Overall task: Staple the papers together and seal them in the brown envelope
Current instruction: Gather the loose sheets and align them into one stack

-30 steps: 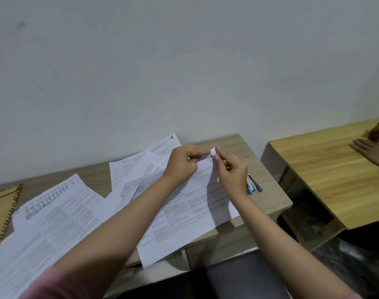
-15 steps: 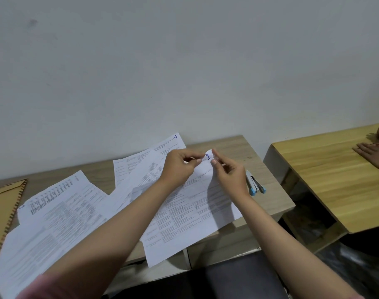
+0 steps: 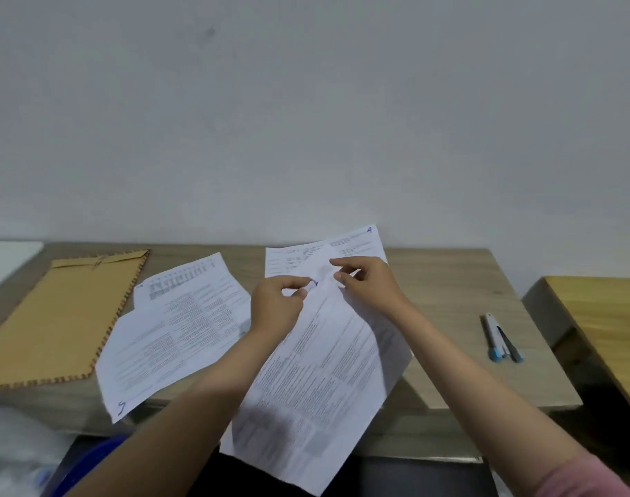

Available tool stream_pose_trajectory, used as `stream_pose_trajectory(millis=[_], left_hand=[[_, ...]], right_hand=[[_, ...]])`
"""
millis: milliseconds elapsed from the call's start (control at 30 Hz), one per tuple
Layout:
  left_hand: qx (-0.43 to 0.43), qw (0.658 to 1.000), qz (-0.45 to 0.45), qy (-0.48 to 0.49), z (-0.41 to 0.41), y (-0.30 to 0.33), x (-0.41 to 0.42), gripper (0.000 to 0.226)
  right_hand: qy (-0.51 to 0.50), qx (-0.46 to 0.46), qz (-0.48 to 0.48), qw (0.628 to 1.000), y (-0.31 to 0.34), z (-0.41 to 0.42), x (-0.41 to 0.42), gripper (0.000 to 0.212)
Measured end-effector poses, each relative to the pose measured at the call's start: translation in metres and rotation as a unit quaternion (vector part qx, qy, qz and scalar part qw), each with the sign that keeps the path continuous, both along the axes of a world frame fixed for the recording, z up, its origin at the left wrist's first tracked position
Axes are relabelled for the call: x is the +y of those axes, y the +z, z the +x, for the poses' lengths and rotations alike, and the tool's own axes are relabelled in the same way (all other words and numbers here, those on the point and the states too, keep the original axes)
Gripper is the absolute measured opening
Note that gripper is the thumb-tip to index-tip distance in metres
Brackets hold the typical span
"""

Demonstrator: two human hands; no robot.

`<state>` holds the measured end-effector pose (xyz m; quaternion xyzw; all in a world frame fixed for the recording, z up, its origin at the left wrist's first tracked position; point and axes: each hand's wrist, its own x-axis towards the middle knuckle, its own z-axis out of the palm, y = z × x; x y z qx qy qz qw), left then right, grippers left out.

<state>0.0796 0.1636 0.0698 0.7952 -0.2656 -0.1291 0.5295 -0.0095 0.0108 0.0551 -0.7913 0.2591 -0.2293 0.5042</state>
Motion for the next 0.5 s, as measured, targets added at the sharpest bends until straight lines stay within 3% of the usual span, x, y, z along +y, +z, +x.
stream_pose_trajectory(millis=[100,167,233,300,367,500], left_hand=[[0.002,0.999,0.044,0.032,0.018,-0.018,0.037,0.014],[0.024,0.997,0.067,0.043,0.025,-0.029,0.056,0.016],[0.053,0.994,0.079,0.045,0.028,-0.038,0.071,0.016],[0.066,0.993,0.085,0.043,0.03,-0.047,0.081,0.016],[0.072,0.993,0.09,0.036,0.032,-0.054,0.087,0.016],[0.074,0.993,0.089,0.023,0.031,-0.058,0.089,0.017]], right_hand=[[0.052,0.099,-0.068,0.991,-0.023,0.032,0.0,0.031],[0.008,0.195,-0.127,0.973,-0.044,0.046,-0.009,0.037],[-0.071,0.319,-0.177,0.928,-0.063,0.049,-0.019,0.046],[-0.109,0.416,-0.166,0.888,-0.077,0.046,-0.026,0.058],[-0.132,0.418,-0.14,0.888,-0.09,0.041,-0.028,0.063],[-0.172,0.299,-0.164,0.924,-0.106,0.03,-0.024,0.055]])
